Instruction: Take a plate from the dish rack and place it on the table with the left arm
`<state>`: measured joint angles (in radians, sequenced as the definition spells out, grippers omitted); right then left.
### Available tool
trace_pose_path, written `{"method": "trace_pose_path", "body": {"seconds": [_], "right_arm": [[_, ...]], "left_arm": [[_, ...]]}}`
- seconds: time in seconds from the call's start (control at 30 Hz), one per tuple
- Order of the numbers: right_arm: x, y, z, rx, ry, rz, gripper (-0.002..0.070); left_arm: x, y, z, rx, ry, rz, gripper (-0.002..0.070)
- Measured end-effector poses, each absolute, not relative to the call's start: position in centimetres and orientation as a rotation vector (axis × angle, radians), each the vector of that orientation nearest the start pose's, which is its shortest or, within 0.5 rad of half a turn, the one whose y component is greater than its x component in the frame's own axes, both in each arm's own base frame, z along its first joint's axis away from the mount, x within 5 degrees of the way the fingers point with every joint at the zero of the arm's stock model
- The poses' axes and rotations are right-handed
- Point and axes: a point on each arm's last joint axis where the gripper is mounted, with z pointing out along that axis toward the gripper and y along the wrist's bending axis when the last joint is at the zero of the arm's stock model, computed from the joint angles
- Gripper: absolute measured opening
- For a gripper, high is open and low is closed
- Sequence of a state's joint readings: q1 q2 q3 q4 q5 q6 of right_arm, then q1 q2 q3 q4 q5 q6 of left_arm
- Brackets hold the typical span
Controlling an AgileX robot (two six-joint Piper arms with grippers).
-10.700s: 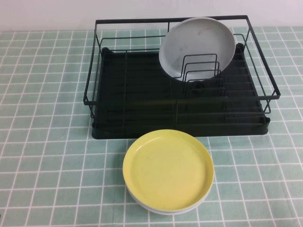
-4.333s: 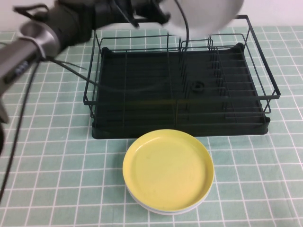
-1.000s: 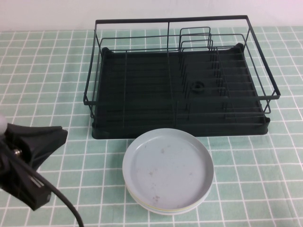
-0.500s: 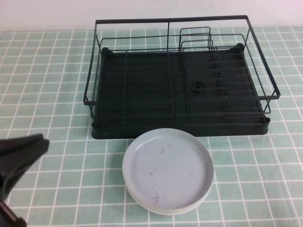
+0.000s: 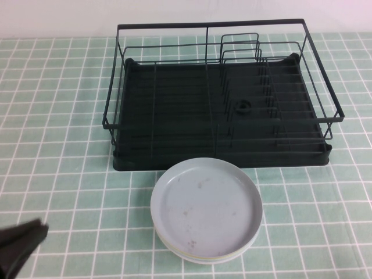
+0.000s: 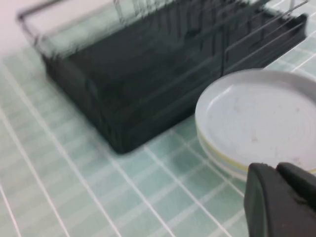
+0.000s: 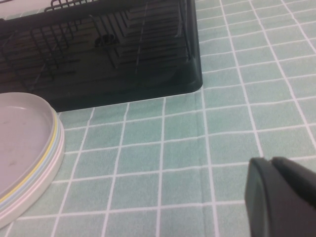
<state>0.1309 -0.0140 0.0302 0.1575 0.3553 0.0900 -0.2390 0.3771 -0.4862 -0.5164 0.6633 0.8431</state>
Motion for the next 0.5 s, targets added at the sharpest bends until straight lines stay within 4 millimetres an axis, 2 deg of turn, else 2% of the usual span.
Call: {"method": "trace_pose_path", "body": {"seconds": [0.07,0.23,0.33,0.5], "right_arm": [[5.2,1.2,17.2,0.061,1.861,0.307,-0.002],[5.2,1.2,17.2,0.062,1.861,0.307,-0.002],[5.2,1.2,17.2,0.063,1.861,0.309,-0.002],[5.2,1.2,17.2,0.064,1.861,0.311,-0.002]], "left_arm": [[5.8,-4.0,28.7,0.717,1.816,-0.217,-0.0001],[4.3,-2.2,25.8,0.277,1.825,-0.305,-0.0001],[3.8,-1.4,23.8,0.199,1.784,-0.253,-0.0001],[4.7,-0.8,21.2,0.134,1.772,-0.114,-0.0001]]}}
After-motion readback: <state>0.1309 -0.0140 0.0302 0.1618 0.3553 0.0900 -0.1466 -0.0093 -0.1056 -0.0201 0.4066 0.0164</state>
